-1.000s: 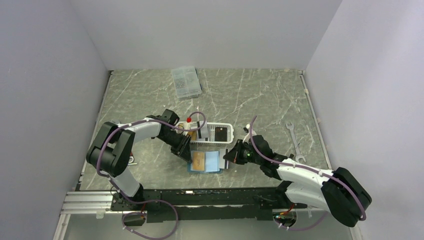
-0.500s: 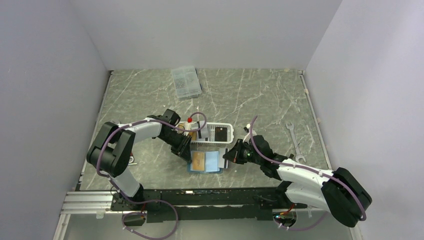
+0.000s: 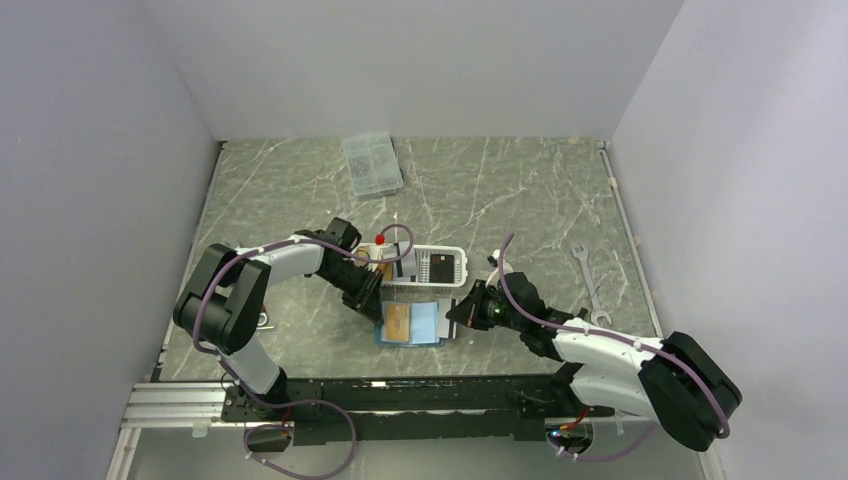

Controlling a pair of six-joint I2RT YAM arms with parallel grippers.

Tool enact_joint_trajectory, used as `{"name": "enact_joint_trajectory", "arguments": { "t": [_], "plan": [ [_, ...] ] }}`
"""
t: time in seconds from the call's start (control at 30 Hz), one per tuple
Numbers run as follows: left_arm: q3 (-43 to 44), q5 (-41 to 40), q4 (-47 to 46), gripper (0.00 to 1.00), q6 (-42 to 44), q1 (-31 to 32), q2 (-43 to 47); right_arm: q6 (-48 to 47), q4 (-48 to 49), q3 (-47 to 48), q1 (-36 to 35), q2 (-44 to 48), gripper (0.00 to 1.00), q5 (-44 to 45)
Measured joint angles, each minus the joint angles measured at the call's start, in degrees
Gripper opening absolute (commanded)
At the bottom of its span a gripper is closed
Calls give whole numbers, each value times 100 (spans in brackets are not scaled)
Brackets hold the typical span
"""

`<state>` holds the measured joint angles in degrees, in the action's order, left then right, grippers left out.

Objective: Put the credit cards into the card holder
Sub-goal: Turn over the card slot in the card holder.

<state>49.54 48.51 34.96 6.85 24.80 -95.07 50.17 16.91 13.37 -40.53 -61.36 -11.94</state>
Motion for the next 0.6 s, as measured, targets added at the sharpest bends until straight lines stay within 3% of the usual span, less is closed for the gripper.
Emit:
{"name": "enact_joint_trajectory", "arguments": {
  "t": [0.6],
  "plan": [
    [2,4,2,16,22,4,0,162,420,-129,0,-168,0,-50]
  ]
}}
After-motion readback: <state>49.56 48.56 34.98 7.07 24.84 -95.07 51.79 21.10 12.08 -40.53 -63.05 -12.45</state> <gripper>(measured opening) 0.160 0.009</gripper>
